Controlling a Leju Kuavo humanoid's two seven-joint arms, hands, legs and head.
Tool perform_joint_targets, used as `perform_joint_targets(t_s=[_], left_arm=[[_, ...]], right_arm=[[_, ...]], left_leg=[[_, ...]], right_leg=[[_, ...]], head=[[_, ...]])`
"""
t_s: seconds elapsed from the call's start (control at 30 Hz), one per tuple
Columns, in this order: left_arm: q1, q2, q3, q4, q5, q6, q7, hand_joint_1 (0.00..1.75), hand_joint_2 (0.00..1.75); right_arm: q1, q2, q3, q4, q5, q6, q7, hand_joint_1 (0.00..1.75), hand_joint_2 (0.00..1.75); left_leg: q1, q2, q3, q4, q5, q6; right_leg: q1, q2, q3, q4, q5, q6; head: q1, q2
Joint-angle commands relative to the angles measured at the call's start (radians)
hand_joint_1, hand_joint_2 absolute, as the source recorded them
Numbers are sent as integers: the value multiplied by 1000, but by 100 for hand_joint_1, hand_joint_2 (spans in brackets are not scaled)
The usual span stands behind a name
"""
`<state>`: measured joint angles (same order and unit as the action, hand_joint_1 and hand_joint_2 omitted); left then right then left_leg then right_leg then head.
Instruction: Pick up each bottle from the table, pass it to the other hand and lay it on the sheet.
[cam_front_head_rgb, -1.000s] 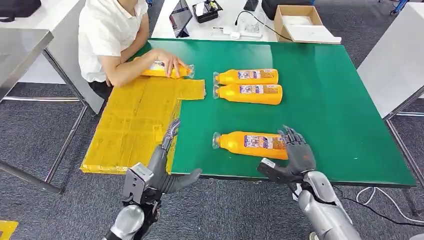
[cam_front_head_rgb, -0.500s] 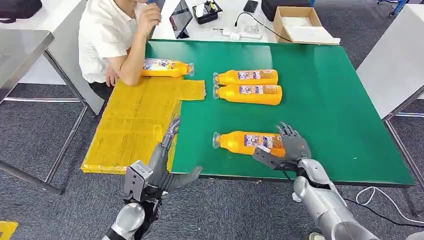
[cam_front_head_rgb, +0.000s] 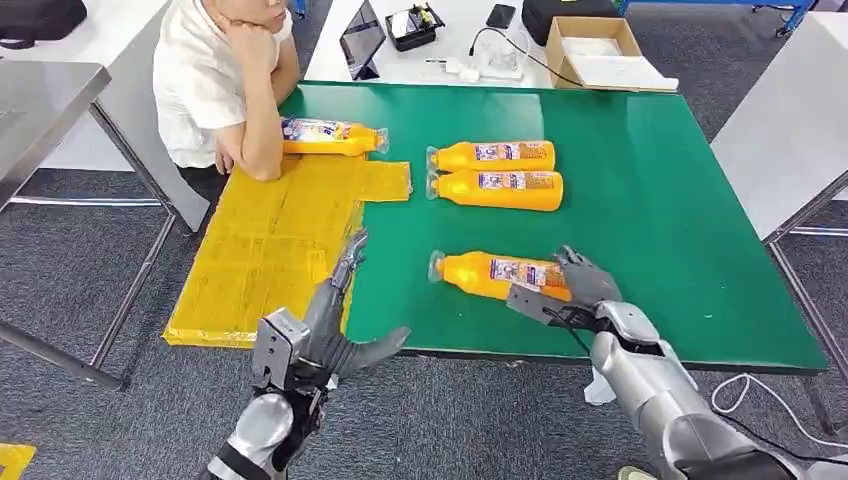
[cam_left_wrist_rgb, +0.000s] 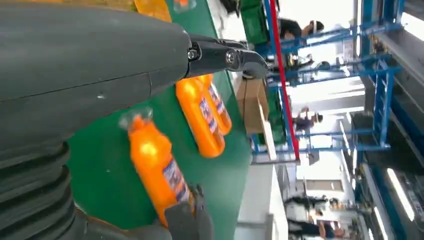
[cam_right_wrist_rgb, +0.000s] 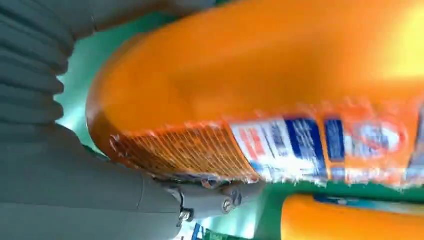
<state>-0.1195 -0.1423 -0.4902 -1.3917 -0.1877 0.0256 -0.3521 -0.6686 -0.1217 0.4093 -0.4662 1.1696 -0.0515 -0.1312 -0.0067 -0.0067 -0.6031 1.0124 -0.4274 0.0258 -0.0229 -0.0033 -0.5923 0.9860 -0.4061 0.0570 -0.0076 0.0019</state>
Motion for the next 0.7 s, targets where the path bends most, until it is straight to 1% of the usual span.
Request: perform_joint_targets(t_s=[0.03,0.07,0.1,0.13,0.17,0.2,0.23,0.27,0.3,0.33,0.37,0.4,0.43,0.47,0.5,0.63,0.7], left_arm=[[-72,27,-49,93,24,-20,-7,0,175],[-76,28,-51,100,31,-24,-8,0,175],[-79,31,-52,105,34,-26,-9,0,175],[-79,31,-52,105,34,-26,-9,0,175],[-82,32,-51,109,36,-27,-10,0,175],[-87,45,-65,105,24,-35,-27,0,175],[-85,44,-62,103,32,-40,-30,0,175],[-81,42,-56,100,58,-60,-28,0,175],[-80,39,-51,103,72,-66,-26,0,175],[-80,39,-51,103,74,-67,-26,0,175],[-78,37,-45,104,89,-71,-27,0,175],[-69,37,-26,97,100,-55,-29,0,175],[-66,43,-23,93,100,-56,-29,0,175],[-48,28,14,87,124,-30,-21,0,175],[-32,14,44,80,140,-7,-19,0,175],[-28,16,46,80,140,-8,-19,0,175],[-1,-19,98,81,195,32,0,0,175]], right_arm=[[-59,3,34,116,-64,41,-78,171,175],[-59,3,37,122,-72,60,-86,162,175],[-58,2,40,128,-78,75,-87,159,175],[-58,2,40,128,-78,75,-87,138,175],[-58,2,39,132,-83,79,-86,140,175],[-55,11,34,133,-96,77,-86,145,175],[-53,16,31,134,-103,83,-87,143,175],[-50,20,29,139,-116,101,-86,154,175],[-46,21,16,139,-139,115,-99,152,175],[-42,21,10,138,-150,119,-108,161,175],[-33,25,-23,132,-194,123,-144,150,175],[-21,32,-12,109,-193,78,-183,147,175],[-20,42,-8,108,-193,78,-182,175,175],[-14,56,-13,93,-212,80,-211,175,175],[10,76,-43,62,-267,84,-257,175,175],[25,85,-33,44,-273,80,-240,175,175],[66,100,-61,-15,-354,86,-306,175,175]], left_leg=[[1,0,1,-1,0,-1],[2,0,2,-1,0,-2],[1,0,2,-1,0,-2],[1,0,2,-1,0,-1],[3,0,3,-1,-1,-3],[3,0,4,-1,-1,-3],[1,0,2,-1,-1,-2],[2,0,3,-1,-1,-3],[2,0,2,-1,0,-2],[3,0,4,-1,-1,-3],[2,0,2,-1,-1,-2],[2,0,3,-1,0,-2],[3,0,4,-2,-1,-3],[2,2,3,-2,-1,-2],[3,2,3,-2,-1,-2],[2,5,3,-1,-1,-2],[2,4,2,-1,-1,-3]], right_leg=[[1,0,2,-1,0,-2],[2,-1,3,-2,0,-4],[2,0,3,-1,0,-3],[1,-1,2,-1,0,-2],[3,0,4,-2,-1,-4],[3,0,5,-2,-1,-5],[2,-1,3,-1,-1,-3],[2,-1,4,-2,-1,-4],[2,0,3,-2,0,-3],[3,0,4,-3,0,-4],[2,0,3,-2,0,-3],[3,-1,4,-2,0,-3],[3,0,5,-3,0,-4],[3,1,3,-2,0,-3],[3,2,3,-2,0,-3],[3,4,2,-2,0,-3],[3,2,2,-1,-1,-3]], head=[[0,0],[0,0],[0,0],[0,0],[0,0],[0,0],[0,0],[0,0],[0,0],[0,0],[0,0],[0,0],[0,0],[0,0],[0,0],[0,0],[0,0]])
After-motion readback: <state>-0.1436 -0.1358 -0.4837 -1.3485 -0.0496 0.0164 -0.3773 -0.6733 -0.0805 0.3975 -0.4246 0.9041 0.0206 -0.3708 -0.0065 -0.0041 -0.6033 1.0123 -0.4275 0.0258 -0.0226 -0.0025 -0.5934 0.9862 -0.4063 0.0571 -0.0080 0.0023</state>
